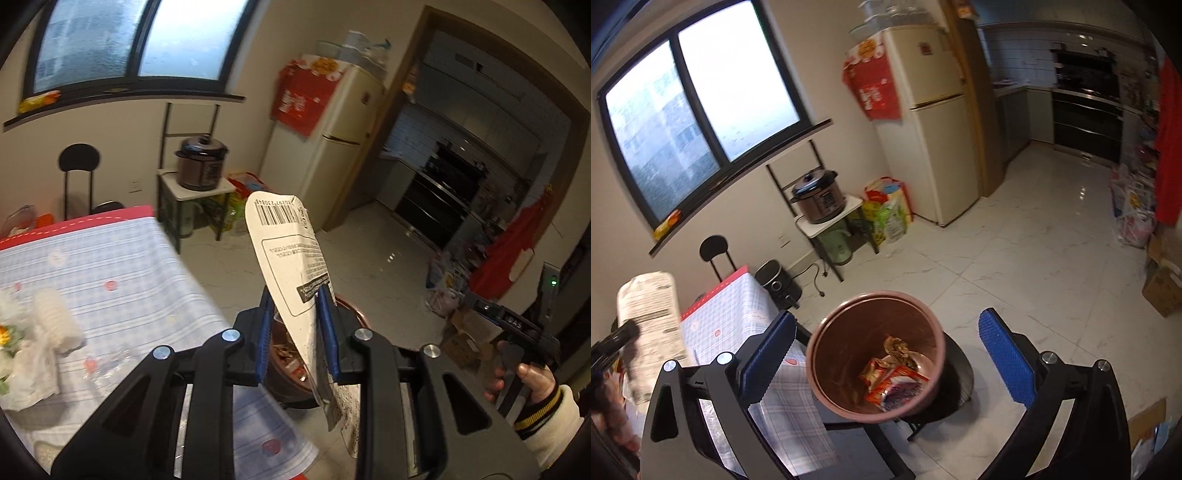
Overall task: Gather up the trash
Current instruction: 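Lower the white paper packet into the bin and open the left tool, then grasp the grey mesh scrubber pad with the left tool while the right tool approaches the clear tray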
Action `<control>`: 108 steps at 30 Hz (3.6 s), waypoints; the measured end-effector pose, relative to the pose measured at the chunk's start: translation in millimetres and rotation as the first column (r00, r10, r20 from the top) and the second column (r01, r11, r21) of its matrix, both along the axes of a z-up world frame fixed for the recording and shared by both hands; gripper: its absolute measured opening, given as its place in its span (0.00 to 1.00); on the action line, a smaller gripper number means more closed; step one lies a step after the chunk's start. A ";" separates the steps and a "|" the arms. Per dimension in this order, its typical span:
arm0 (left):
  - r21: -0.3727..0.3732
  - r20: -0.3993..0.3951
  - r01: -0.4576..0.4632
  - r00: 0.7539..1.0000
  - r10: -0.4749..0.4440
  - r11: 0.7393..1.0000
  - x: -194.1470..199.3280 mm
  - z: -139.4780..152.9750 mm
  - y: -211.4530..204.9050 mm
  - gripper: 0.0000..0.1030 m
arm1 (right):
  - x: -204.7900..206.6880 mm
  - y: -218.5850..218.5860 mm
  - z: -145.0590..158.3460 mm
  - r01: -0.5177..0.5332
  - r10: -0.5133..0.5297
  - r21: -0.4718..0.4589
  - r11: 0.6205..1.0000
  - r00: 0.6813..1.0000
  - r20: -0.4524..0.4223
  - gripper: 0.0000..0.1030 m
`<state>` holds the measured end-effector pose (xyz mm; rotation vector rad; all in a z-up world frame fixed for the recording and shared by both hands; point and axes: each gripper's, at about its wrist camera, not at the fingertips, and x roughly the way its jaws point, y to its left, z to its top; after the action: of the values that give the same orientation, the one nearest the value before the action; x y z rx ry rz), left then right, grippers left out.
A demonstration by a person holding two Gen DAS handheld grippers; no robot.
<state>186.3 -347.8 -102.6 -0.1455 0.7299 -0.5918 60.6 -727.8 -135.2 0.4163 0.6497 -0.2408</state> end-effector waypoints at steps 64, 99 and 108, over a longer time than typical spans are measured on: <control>0.095 -0.029 -0.798 0.596 0.802 0.596 -203.2 -51.2 481.1 0.94 | 79.7 427.8 1.2 -0.643 0.629 -0.107 0.759 0.765 -0.138 0.95; -0.063 -0.584 -0.531 0.706 0.400 0.845 -151.3 -213.0 374.6 0.62 | 73.7 466.4 -88.6 -0.729 0.659 -0.076 0.680 0.653 -0.375 0.95; -0.133 -0.622 -0.692 0.616 0.484 0.710 -152.3 -224.9 352.5 0.56 | 71.5 418.4 -92.6 -0.746 0.669 -0.088 0.661 0.637 -0.383 0.95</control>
<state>34.1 4.7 -327.4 -0.9187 1.0563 0.0039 132.1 -309.4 -227.9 -0.1514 1.0495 0.3947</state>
